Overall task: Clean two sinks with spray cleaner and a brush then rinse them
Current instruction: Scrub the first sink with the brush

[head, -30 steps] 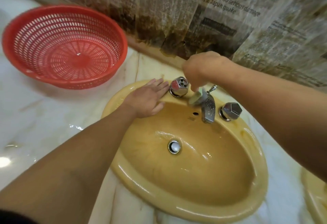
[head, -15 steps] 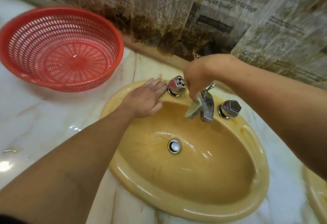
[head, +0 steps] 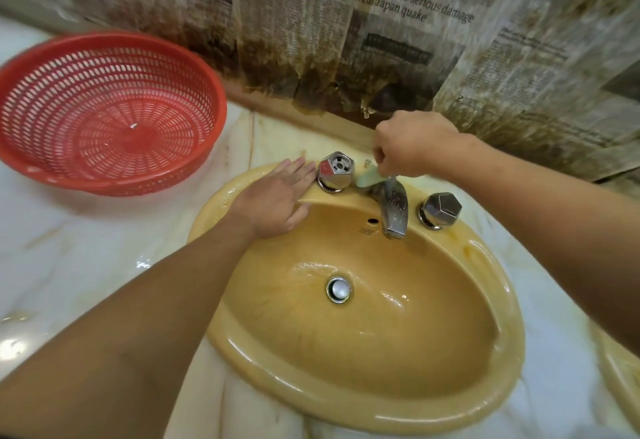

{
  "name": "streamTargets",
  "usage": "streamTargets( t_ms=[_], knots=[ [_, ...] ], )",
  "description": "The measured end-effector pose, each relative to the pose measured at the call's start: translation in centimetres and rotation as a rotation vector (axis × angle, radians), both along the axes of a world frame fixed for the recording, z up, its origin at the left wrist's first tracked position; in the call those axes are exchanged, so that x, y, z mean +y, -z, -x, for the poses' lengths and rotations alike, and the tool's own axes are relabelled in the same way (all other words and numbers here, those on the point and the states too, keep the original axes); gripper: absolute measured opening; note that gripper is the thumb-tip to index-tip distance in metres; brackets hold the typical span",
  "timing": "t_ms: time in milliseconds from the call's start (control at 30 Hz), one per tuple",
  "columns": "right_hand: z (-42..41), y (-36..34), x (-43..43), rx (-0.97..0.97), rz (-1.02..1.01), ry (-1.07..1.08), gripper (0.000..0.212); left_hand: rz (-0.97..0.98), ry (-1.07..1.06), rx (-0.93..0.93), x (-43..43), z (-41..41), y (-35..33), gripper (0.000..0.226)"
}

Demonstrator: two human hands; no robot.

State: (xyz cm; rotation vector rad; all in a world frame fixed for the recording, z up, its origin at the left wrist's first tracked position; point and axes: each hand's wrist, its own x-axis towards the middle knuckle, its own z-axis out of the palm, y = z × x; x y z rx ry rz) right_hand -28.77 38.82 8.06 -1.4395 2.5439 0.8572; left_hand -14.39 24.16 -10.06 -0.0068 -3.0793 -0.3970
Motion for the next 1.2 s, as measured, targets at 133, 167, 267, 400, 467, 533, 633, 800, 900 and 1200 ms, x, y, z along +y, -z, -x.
streamTargets(
  t_ms=[133, 167, 267, 400, 467, 533, 633, 800, 900, 1200],
  knots=[
    [0.2, -1.4, 2.9, -0.128, 0.083, 0.008, 0.009, -0.004, 0.003, 0.0, 0.0, 0.0, 0.1, 0.083],
    [0.3, -1.3, 4.0, -0.153, 0.135, 0.051, 0.01, -0.003, 0.005, 0.0, -0.1, 0.0, 0.0, 0.083],
    [0.8, 0.4, 8.0, -0.229, 0.37, 0.266, 0.013, 0.002, 0.006, 0.002, -0.1, 0.1, 0.1, 0.082],
    [0.5, 1.2, 12.3, -0.581, 0.645, 0.44, 0.006, 0.016, 0.012, -0.006, -0.1, 0.2, 0.2, 0.08],
    [0.6, 0.8, 13.0, -0.696, 0.659, 0.497, 0.006, 0.014, 0.009, -0.002, -0.2, 0.2, 0.2, 0.079],
    [1.0, 1.5, 13.2, -0.59, 0.706, 0.486, 0.007, 0.015, 0.012, 0.0, -0.1, 0.1, 0.2, 0.079],
    [0.4, 2.5, 13.0, -0.517, 0.715, 0.414, 0.007, 0.015, 0.014, 0.009, -0.1, 0.1, 0.1, 0.076],
    [0.3, 2.5, 13.6, -0.66, 0.721, 0.445, 0.013, -0.006, 0.011, 0.012, 0.0, 0.1, 0.1, 0.079],
    [0.5, 5.7, 14.7, -0.464, 0.931, 0.581, 0.009, -0.007, 0.023, 0.011, 0.0, 0.2, 0.2, 0.079],
    [-6.6, 13.6, 13.6, -0.451, 1.514, 1.068, 0.012, 0.017, 0.028, 0.037, 0.0, 0.4, 0.3, 0.078]
  ],
)
